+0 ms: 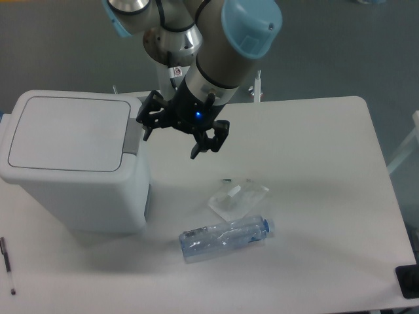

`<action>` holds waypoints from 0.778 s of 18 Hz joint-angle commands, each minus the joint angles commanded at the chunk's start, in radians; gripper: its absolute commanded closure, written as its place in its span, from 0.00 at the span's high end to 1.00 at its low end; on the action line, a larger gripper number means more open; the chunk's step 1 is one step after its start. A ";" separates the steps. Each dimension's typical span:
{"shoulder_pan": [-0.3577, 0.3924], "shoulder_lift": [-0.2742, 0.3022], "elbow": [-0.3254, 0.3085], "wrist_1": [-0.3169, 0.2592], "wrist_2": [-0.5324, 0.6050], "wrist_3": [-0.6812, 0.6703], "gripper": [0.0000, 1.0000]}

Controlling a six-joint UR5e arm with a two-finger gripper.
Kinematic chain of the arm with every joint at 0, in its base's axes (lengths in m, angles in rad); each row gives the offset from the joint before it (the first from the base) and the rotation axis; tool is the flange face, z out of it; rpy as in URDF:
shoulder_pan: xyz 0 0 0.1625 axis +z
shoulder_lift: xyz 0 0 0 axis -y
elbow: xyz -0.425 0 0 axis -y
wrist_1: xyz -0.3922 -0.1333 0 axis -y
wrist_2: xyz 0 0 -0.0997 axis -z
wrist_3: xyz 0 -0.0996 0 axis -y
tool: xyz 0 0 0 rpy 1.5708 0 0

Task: Open the trash can
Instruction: 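Lower the gripper fingers onto the grey lid edge of the trash can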

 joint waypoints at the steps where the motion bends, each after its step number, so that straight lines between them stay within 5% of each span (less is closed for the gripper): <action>1: 0.000 0.000 -0.002 0.000 0.000 -0.002 1.00; 14: -0.002 0.001 -0.022 -0.003 -0.003 -0.023 1.00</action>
